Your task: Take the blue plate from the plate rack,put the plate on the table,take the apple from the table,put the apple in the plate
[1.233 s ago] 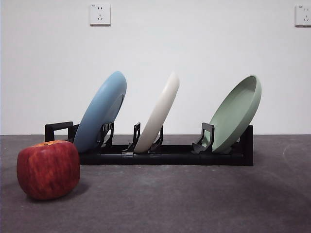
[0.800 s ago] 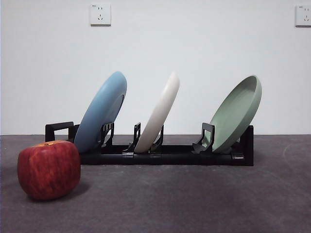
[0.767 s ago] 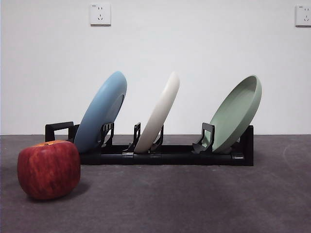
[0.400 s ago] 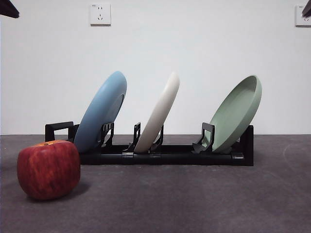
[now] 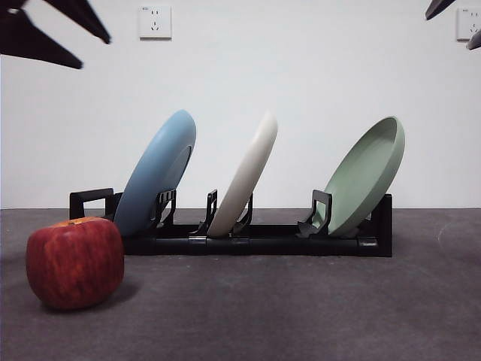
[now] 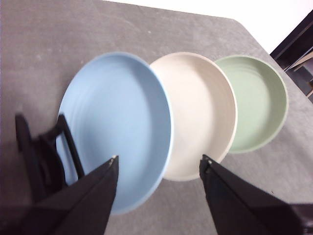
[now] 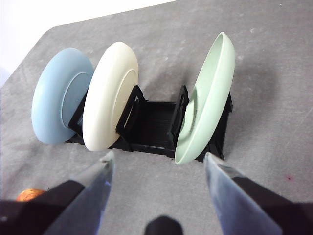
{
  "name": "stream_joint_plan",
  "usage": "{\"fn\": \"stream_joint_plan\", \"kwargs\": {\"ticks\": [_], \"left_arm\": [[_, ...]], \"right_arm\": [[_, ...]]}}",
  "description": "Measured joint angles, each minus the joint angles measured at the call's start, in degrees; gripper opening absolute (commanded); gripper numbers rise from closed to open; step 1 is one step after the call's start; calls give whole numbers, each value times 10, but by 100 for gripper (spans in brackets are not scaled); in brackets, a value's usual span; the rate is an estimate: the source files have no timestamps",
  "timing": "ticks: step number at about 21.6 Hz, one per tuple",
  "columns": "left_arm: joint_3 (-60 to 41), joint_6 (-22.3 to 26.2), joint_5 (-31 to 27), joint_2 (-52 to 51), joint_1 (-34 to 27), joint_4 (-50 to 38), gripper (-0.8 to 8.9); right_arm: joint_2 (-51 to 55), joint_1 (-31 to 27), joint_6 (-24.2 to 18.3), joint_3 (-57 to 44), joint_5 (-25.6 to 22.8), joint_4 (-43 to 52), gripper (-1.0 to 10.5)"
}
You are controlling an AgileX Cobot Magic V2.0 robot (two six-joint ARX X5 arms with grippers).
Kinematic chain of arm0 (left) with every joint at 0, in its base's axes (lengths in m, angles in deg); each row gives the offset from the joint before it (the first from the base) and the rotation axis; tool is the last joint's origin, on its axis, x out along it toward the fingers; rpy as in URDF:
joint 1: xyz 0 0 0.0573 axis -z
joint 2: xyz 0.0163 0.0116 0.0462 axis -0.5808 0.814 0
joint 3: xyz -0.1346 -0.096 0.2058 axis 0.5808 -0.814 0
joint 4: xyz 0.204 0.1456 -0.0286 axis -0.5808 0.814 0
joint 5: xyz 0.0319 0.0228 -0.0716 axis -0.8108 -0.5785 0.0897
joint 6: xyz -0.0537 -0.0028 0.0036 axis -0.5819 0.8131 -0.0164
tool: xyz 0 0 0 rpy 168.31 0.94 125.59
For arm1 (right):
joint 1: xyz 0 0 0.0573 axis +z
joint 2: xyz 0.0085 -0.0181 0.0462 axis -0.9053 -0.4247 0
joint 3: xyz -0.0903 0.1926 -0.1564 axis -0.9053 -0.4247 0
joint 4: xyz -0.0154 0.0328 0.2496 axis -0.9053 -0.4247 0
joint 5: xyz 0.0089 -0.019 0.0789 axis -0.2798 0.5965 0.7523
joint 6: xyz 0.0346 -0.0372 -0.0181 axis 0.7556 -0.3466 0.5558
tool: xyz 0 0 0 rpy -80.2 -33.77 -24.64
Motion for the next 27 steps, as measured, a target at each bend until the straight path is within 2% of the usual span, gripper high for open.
{"fn": "stream_joint_plan", "kwargs": {"ticks": [8,16,17,19,27], "left_arm": [[230,36,-77,222,83,105,283],[256,41,-96,312,106,105,275],[256,41,-97,315,106,105,227],[256,41,-97,315,106,103,-8],[292,46,-83,309,109,108,-7]], "right_arm": [[0,0,0,0,0,0,315],[0,0,0,0,0,0,315],[0,0,0,0,0,0,315],[0,0,0,0,0,0,315],[0,0,0,0,0,0,315]]}}
